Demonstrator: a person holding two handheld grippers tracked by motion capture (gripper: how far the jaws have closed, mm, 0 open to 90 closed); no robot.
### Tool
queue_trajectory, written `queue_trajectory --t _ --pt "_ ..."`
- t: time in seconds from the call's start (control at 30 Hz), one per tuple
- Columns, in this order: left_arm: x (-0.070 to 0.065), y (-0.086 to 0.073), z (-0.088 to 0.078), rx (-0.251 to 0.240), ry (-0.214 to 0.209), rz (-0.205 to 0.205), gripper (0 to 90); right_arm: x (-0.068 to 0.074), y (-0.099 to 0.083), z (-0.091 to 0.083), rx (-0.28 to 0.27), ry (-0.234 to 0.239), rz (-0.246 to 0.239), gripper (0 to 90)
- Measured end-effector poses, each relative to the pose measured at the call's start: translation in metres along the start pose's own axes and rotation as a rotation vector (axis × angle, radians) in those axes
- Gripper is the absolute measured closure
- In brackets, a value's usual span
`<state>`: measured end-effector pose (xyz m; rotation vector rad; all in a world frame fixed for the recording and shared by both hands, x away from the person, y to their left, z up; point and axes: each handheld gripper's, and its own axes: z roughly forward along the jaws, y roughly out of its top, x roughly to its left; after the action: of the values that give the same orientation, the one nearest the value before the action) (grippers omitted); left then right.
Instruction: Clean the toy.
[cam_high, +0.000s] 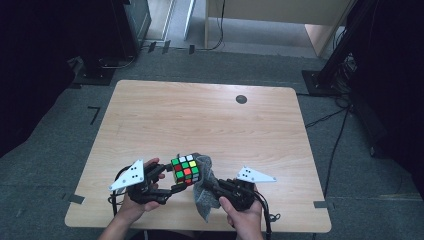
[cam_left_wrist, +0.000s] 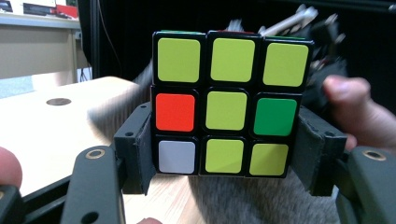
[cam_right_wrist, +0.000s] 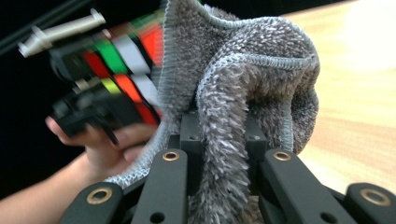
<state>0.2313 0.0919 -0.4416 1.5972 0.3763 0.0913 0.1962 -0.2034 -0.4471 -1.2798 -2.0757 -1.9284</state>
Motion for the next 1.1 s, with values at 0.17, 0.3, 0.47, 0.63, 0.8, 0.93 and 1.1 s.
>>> queue_trajectory --t 0.17,0.3,0.47,0.63,0.8,0.93,1.1 --pt "-0.001 0.001 0.001 0.019 0.013 0.015 34.0 -0.001 0.001 -0.003 -0.019 -0.018 0.001 77.6" --pt "-0.001 -0.001 0.005 0.044 0.008 0.021 34.0 0.004 0.012 -0.021 -0.133 -0.023 -0.018 77.4" --pt "-0.004 -0.002 0.007 0.047 -0.012 0.023 34.0 0.012 0.016 -0.021 -0.137 0.031 -0.063 77.1" --pt "-0.001 0.000 0.001 0.030 -0.024 0.001 33.8 0.004 0.009 -0.011 -0.093 0.121 -0.019 77.2" --pt "0.000 0.004 -0.002 0.013 -0.016 -0.002 33.9 0.003 0.007 -0.005 -0.019 0.091 -0.047 77.1" --pt "0.000 0.003 -0.001 0.023 -0.016 0.003 34.0 0.005 0.012 -0.013 -0.072 0.037 -0.069 77.1" --pt "-0.002 0.001 0.003 0.043 -0.020 0.014 34.0 0.011 0.018 -0.023 -0.155 0.061 -0.102 76.9"
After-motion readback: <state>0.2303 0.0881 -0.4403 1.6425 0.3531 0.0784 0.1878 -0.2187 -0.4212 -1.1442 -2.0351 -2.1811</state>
